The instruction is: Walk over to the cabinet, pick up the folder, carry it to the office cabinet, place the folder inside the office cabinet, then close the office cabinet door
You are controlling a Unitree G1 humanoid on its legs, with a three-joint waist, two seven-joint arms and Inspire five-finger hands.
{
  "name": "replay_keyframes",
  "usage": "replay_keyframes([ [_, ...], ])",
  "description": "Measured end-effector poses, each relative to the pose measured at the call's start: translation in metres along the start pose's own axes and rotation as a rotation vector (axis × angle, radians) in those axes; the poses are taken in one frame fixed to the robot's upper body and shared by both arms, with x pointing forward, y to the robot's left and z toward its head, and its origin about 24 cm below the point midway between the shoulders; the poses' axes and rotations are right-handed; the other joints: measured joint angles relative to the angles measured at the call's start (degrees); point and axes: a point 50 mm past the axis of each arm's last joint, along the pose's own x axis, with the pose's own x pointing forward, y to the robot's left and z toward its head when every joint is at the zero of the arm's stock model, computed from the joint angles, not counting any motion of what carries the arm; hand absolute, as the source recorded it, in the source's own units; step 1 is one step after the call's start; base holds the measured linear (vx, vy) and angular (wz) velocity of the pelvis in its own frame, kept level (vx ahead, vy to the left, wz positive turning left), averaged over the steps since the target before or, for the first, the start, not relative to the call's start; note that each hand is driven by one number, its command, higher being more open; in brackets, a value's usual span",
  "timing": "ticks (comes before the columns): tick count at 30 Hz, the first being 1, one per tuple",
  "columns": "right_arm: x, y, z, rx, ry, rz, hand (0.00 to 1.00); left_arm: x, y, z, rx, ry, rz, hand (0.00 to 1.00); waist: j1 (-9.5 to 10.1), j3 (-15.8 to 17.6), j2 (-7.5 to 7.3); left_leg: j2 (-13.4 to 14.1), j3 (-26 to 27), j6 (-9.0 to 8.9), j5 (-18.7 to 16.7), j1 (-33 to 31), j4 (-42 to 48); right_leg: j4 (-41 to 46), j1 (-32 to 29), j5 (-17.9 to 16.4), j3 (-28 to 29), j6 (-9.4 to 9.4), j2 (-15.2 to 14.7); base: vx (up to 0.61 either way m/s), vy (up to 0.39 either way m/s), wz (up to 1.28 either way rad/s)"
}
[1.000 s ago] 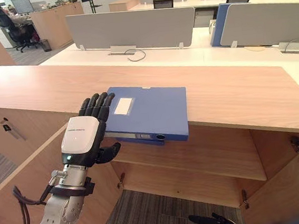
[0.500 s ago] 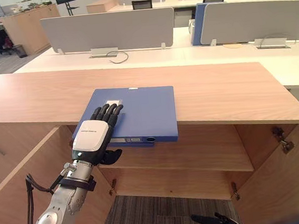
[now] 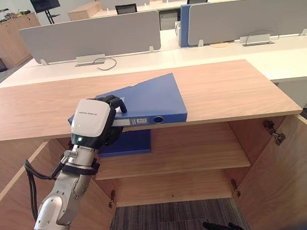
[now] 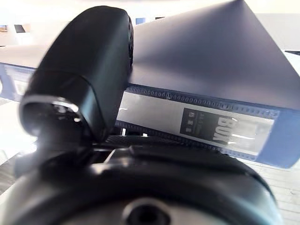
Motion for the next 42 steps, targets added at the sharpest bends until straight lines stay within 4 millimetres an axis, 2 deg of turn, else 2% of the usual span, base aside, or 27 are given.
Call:
replay_keyframes([
  [4,0.000,0.000,0.000,-0.004,0.000,0.001,1.00,-0.001,0.001,0.005,-0.023,0.008,0.005,0.00,-0.16,-0.01,0.00,-0.05,-0.01,0.08,0.08,-0.37,-0.09,-1.03,0.08,0.53,-0.05,0.12,0.01,0.00,0.000,0.00],
  [6,0.000,0.000,0.001,-0.007,-0.001,0.002,1.00,-0.004,0.003,0.011,-0.111,0.049,0.042,0.00,-0.16,0.01,-0.03,-0.11,-0.06,0.09,0.08,-0.48,-0.19,-1.23,0.06,0.59,-0.03,0.16,-0.04,0.00,0.000,0.00],
  [8,0.000,0.005,0.002,-0.037,-0.006,0.019,1.00,-0.008,0.014,0.019,-0.414,0.152,0.163,0.00,-0.17,0.21,-0.41,-0.12,-0.02,0.09,0.09,-0.91,0.31,-1.27,-0.08,0.59,0.26,0.16,-0.13,0.02,0.003,-0.02],
  [10,-0.001,0.008,0.005,-0.055,-0.044,0.033,1.00,-0.011,0.021,0.023,-0.635,0.209,0.259,0.00,-0.26,0.37,-0.61,-0.05,0.19,0.09,0.08,-1.03,0.32,-1.19,-0.37,0.58,0.62,0.15,-0.13,0.01,0.005,-0.11],
  [11,-0.005,0.011,0.012,-0.046,-0.112,0.051,1.00,-0.020,0.022,0.023,-0.794,0.261,0.300,0.00,-0.30,0.39,-0.61,0.10,0.91,0.06,0.00,-1.14,0.32,-0.98,-1.02,0.56,1.35,0.12,-0.08,0.00,0.008,-0.27],
  [14,-0.030,0.031,0.040,-0.039,-0.360,0.127,1.00,-0.046,0.021,0.020,-1.142,0.372,0.355,0.00,-2.02,0.96,-0.45,0.71,2.59,-0.13,-0.64,-1.82,0.97,-0.17,-2.47,0.51,3.04,-0.10,0.51,0.00,-0.003,-0.31],
  [15,-0.054,0.042,0.056,-0.012,-0.502,0.185,1.00,-0.056,0.016,0.021,-1.312,0.411,0.359,0.00,-2.63,1.24,-0.66,1.15,3.57,-0.33,-1.30,-2.17,1.83,0.40,-3.18,0.46,4.04,-0.22,0.87,0.00,-0.015,-0.37],
  [16,-0.064,0.045,0.062,-0.001,-0.559,0.202,1.00,-0.058,0.016,0.022,-1.363,0.417,0.363,0.00,-2.76,1.41,-0.80,1.32,3.91,-0.43,-1.61,-2.18,2.21,0.49,-3.25,0.44,4.34,-0.26,1.03,0.00,-0.015,-0.37],
  [18,-0.111,0.053,0.090,0.042,-0.798,0.257,1.00,-0.069,0.015,0.028,-1.500,0.430,0.324,0.00,-3.87,1.67,-1.25,1.78,4.89,-0.63,-2.53,-2.70,3.36,0.91,-4.11,0.31,5.46,-0.44,1.50,-0.01,-0.011,-0.25],
  [19,-0.123,0.054,0.099,0.051,-0.865,0.268,1.00,-0.072,0.014,0.030,-1.528,0.431,0.310,0.00,-4.13,1.70,-1.42,1.87,5.31,-0.72,-2.62,-2.84,3.50,1.05,-4.42,0.31,5.81,-0.44,1.61,0.00,-0.005,-0.33],
  [20,-0.147,0.056,0.118,0.063,-1.001,0.281,1.00,-0.075,0.014,0.034,-1.581,0.430,0.284,0.00,-4.37,1.92,-1.53,2.00,6.28,-0.80,-2.76,-3.01,3.75,1.44,-5.20,0.33,6.74,-0.43,1.82,0.01,0.000,-0.33],
  [23,-0.206,0.056,0.156,0.013,-1.345,0.248,1.00,-0.073,0.013,0.037,-1.703,0.402,0.275,0.00,-5.42,2.25,-1.13,2.06,7.81,-0.83,-2.79,-3.07,4.06,2.27,-6.43,0.36,8.77,-0.40,2.10,0.02,0.003,-0.37],
  [26,-0.248,0.051,0.178,-0.035,-1.604,0.152,1.00,-0.064,0.018,0.037,-1.799,0.332,0.315,0.00,-5.81,2.27,-0.89,2.18,8.93,-0.83,-2.79,-2.85,4.27,2.71,-6.96,0.39,10.33,-0.36,2.36,0.02,-0.003,-0.31],
  [29,-0.261,0.049,0.187,-0.034,-1.702,0.083,1.00,-0.056,0.021,0.038,-1.879,0.269,0.360,0.00,-6.08,2.19,-0.42,2.28,9.04,-0.83,-2.79,-2.76,4.28,2.86,-7.12,0.39,10.81,-0.36,2.52,-0.01,-0.010,-0.12],
  [32,-0.270,0.051,0.196,-0.014,-1.767,0.029,1.00,-0.050,0.023,0.038,-1.930,0.234,0.390,0.00,-6.45,1.85,0.70,2.36,9.05,-0.83,-2.79,-2.74,4.28,2.96,-7.25,0.39,11.01,-0.35,2.66,-0.03,-0.007,-0.02],
  [37,-0.285,0.055,0.204,0.020,-1.862,0.027,1.00,-0.047,0.021,0.043,-1.953,0.201,0.336,0.00,-6.38,1.27,1.61,2.51,9.08,-0.83,-2.80,-2.62,4.28,3.44,-7.37,0.39,11.11,-0.35,2.83,-0.06,-0.009,-0.01],
  [40,-0.295,0.061,0.210,0.066,-1.922,0.163,1.00,-0.039,0.011,0.048,-1.978,0.149,0.213,0.00,-6.11,1.24,1.65,2.67,9.08,-0.86,-2.83,-2.29,4.29,4.08,-7.38,0.39,11.14,-0.34,3.04,-0.09,-0.010,-0.01],
  [42,-0.302,0.073,0.214,0.097,-1.947,0.396,1.00,-0.029,0.002,0.048,-1.958,0.115,0.073,0.00,-5.94,1.23,1.66,2.87,9.10,-0.92,-2.87,-2.00,4.31,4.58,-7.43,0.45,11.29,-0.28,3.31,-0.13,-0.018,-0.04],
])
